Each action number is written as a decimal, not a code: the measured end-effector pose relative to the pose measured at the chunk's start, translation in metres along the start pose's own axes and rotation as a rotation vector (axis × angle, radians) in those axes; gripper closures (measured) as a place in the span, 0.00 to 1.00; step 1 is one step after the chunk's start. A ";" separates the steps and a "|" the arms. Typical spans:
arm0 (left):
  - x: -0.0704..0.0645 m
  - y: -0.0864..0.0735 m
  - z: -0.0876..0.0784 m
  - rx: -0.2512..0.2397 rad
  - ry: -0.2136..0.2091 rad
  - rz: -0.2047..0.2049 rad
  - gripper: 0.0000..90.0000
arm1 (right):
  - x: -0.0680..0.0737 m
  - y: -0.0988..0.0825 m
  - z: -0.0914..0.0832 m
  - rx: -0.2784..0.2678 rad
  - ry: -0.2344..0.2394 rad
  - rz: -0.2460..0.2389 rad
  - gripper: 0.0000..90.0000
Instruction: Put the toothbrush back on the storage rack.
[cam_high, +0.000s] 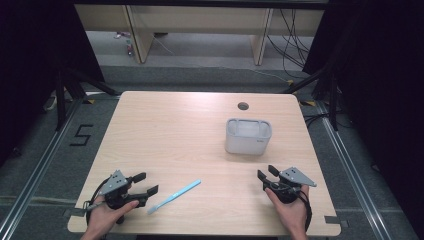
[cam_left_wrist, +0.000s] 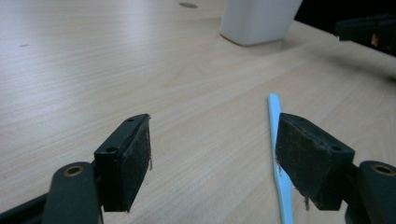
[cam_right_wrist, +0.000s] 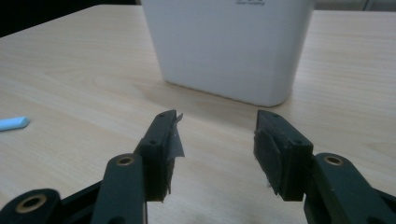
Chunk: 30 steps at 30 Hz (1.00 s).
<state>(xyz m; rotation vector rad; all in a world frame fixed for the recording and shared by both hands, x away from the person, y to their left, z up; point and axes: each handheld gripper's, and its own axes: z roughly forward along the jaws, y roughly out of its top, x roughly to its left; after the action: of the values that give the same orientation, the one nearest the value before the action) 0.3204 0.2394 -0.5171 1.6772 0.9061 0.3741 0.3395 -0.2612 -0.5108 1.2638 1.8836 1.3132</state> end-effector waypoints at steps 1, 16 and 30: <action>0.001 0.001 -0.001 -0.009 -0.001 -0.006 0.30 | 0.001 0.000 -0.001 -0.003 0.005 0.035 0.56; -0.007 0.019 -0.005 0.025 0.030 0.039 0.46 | -0.004 -0.003 0.001 -0.005 0.001 0.029 0.55; -0.021 0.034 0.016 0.416 -0.003 0.137 0.39 | -0.005 -0.003 0.001 0.001 -0.007 0.039 0.55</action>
<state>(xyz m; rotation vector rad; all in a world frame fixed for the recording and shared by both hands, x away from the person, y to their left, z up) 0.3298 0.2103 -0.4863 2.1280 0.9122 0.2869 0.3417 -0.2657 -0.5148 1.3096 1.8642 1.3259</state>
